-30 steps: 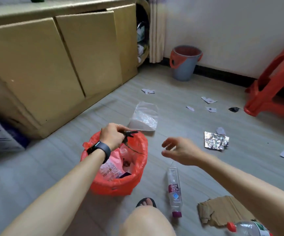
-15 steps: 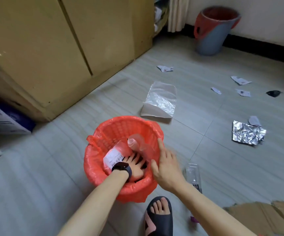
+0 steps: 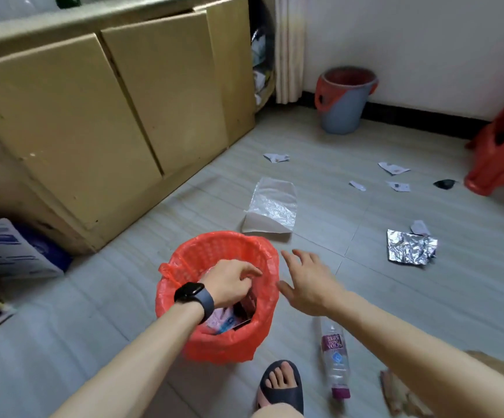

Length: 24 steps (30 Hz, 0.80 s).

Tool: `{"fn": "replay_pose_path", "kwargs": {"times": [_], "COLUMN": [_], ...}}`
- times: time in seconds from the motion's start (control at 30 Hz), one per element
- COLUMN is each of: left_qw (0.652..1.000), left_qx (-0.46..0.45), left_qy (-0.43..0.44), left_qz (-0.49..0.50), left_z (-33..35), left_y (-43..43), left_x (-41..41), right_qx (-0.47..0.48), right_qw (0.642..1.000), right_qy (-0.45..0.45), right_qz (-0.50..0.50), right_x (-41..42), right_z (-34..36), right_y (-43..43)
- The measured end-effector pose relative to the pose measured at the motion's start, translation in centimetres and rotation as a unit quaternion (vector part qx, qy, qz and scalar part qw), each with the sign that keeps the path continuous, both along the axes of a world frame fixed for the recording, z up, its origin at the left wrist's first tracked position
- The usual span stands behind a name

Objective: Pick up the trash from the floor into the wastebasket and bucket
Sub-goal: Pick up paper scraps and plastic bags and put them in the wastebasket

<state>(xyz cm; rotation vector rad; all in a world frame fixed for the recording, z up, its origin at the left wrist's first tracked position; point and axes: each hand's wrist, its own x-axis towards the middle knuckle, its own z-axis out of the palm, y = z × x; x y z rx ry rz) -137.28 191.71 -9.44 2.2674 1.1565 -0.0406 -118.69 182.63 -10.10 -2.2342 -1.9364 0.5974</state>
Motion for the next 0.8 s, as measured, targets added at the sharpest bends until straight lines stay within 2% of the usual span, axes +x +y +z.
{"fn": "replay_pose_path", "kwargs": {"times": [0.1,0.17,0.27,0.37,0.53,0.8], "left_qw": [0.997,0.995,0.990,0.989,0.987,0.974], "left_qx": [0.042,0.044,0.037,0.042,0.013,-0.003], "left_qy": [-0.062,-0.092,-0.132,-0.122,-0.084,0.042], "left_qz": [0.001,0.001,-0.030,-0.067,-0.139,-0.224], "left_z": [4.1,5.7,6.6,6.0,0.8,-13.9], "left_y": [-0.2,-0.2,-0.5,-0.9,-1.5,0.6], "left_x": [3.1,5.7,11.4,15.9,24.3,37.2], "right_qx": [0.026,0.036,0.047,0.061,0.016,-0.128], "right_qw": [0.996,0.995,0.994,0.987,0.962,0.938], "right_qy": [-0.077,-0.091,-0.080,-0.030,0.022,0.035], "right_qz": [0.022,0.007,-0.061,-0.144,-0.272,-0.321], "right_x": [3.5,6.1,11.6,16.2,23.9,33.9], "right_z": [4.0,6.1,7.7,6.9,-0.4,-16.6], "right_y": [-0.6,-1.0,-2.8,-5.0,-9.2,-10.4]}}
